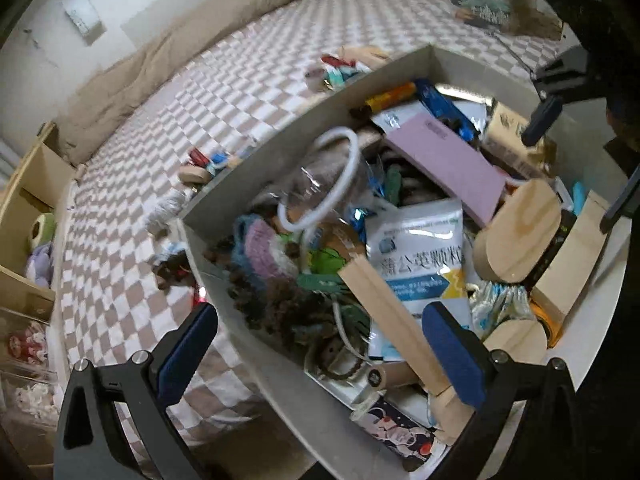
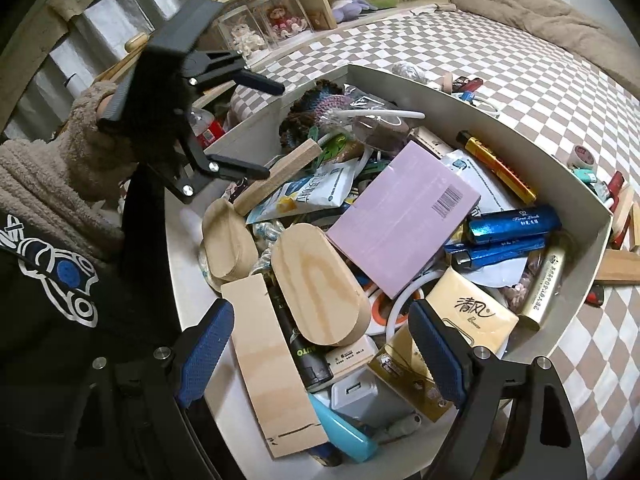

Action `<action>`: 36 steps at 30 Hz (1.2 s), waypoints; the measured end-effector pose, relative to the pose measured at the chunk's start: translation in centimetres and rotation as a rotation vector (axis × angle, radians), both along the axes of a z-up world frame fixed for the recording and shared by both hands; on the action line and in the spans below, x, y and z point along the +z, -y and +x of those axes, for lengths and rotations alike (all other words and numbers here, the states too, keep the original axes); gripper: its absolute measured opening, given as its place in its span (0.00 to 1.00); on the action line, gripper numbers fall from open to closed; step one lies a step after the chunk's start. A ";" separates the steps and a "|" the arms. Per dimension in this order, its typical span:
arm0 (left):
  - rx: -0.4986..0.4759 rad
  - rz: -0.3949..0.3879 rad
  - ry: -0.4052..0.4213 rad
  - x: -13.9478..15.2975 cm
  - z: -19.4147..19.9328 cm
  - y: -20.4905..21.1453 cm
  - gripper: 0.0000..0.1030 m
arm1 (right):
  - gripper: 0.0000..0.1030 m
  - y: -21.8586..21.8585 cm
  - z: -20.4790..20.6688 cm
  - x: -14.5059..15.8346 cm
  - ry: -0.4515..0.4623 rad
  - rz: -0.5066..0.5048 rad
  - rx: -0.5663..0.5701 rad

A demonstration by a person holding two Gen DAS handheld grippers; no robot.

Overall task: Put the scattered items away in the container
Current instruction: 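Lower the wooden stick into the box and open the left tool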

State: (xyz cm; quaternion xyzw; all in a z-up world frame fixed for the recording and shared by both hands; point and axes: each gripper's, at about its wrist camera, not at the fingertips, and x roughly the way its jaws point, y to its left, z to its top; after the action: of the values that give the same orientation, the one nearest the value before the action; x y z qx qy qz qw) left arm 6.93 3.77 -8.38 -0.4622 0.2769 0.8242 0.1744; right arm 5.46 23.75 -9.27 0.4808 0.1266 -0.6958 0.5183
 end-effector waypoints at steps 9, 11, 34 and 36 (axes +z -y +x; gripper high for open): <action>-0.032 -0.266 -0.167 -1.1 -0.8 0.0 1.00 | 0.86 0.1 0.7 0.8 -0.027 0.006 -0.001; -0.057 -0.275 -0.144 -1.7 -1.0 -0.1 1.00 | 0.86 0.2 0.9 1.0 -0.035 0.008 0.003; 0.063 0.053 -0.098 -0.4 -3.2 -0.2 1.00 | 0.86 1.0 0.3 1.6 -0.074 0.005 -0.083; 0.080 0.090 -0.114 0.3 -3.1 0.1 1.00 | 0.89 1.1 0.2 1.9 -0.092 -0.005 -0.098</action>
State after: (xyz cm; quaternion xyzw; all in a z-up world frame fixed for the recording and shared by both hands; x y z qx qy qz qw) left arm 3.82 3.65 -8.07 -0.4169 0.2304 0.8671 0.1456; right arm 5.64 22.65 -7.35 0.4528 0.1249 -0.7419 0.4784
